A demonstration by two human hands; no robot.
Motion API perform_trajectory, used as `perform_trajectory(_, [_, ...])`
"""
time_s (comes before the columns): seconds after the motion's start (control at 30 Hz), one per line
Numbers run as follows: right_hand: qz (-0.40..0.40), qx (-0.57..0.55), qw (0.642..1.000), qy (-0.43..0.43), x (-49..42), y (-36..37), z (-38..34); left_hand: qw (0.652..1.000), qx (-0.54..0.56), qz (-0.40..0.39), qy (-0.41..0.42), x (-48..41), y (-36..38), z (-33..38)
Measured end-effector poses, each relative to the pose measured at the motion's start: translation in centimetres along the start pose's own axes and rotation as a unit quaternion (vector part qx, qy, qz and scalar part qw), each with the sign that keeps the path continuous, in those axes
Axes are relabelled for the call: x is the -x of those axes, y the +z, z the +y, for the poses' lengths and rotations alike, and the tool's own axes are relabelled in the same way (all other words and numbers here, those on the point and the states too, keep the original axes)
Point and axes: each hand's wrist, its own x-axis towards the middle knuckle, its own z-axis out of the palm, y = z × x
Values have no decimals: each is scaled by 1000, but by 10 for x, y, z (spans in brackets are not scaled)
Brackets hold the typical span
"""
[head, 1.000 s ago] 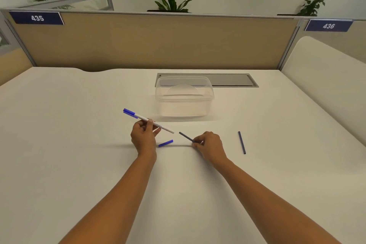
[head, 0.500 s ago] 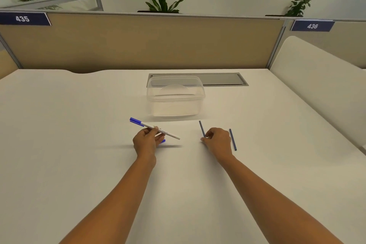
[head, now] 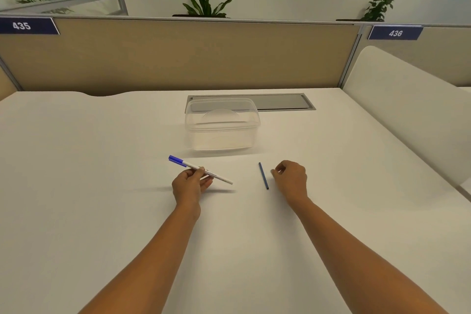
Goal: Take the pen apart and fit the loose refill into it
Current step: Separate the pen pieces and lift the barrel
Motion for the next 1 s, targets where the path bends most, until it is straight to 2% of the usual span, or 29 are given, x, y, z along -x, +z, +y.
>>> perform_trajectory(0.13, [35, 18, 999, 21, -9, -13, 10, 1000, 3, -2, -2, -1, 0, 0])
perform_trajectory(0.27, [36, 24, 998, 34, -13, -19, 20, 1000, 4, -2, -4, -1, 1, 0])
perform_trajectory(0.53, [-56, -2, 998, -12, 3, 2, 6, 1000, 3, -2, 0, -1, 0, 0])
perform_trajectory(0.83, [-101, 109, 986, -80, 3, 12, -14, 1000, 8, 4, -1, -5, -3, 2])
perform_trajectory(1.0, [-82, 113, 982, -128, 0, 16, -27, 1000, 19, 14, -3, -10, -4, 7])
